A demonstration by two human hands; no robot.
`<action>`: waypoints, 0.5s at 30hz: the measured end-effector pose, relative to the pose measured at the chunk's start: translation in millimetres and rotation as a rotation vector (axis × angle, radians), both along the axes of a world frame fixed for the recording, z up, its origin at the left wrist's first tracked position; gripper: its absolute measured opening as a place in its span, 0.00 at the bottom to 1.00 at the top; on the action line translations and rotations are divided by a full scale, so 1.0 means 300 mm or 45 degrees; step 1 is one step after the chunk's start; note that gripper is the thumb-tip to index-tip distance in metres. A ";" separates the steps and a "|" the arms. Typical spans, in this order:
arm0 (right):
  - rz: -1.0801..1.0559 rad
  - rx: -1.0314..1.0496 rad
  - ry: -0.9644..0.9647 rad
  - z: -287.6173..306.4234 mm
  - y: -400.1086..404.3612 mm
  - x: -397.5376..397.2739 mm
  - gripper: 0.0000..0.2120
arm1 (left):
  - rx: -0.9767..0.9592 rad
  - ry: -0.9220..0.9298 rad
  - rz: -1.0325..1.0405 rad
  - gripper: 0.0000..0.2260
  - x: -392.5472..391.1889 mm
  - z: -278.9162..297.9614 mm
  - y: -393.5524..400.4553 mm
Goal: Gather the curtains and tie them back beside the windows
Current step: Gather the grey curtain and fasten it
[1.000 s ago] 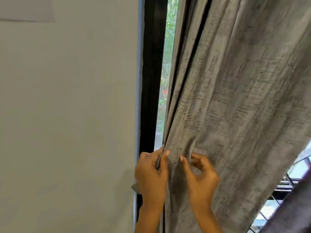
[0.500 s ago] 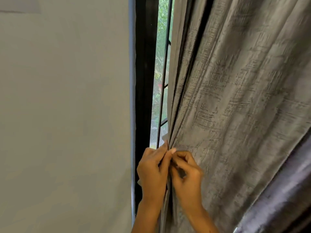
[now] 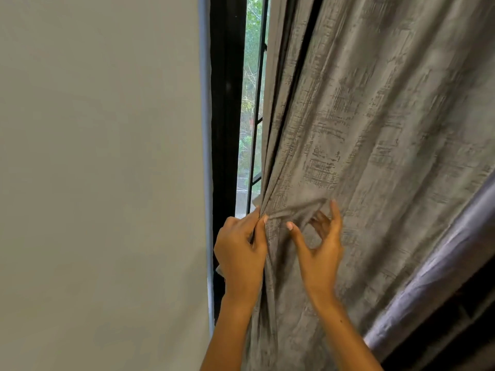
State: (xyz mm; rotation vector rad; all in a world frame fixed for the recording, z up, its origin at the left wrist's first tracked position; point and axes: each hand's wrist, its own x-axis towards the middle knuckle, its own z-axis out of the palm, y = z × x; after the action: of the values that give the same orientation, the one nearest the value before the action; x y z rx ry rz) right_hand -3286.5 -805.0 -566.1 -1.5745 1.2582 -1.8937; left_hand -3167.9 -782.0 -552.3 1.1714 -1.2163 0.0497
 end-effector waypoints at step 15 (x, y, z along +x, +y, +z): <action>-0.297 -0.179 -0.024 0.010 -0.040 -0.028 0.18 | -0.077 -0.056 0.016 0.13 -0.021 -0.026 0.011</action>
State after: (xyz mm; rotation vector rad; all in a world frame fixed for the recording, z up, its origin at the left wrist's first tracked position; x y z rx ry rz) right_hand -3294.9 -816.8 -563.1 -1.5292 1.3791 -2.1778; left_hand -3174.2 -778.6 -560.0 1.1302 -1.2380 0.1221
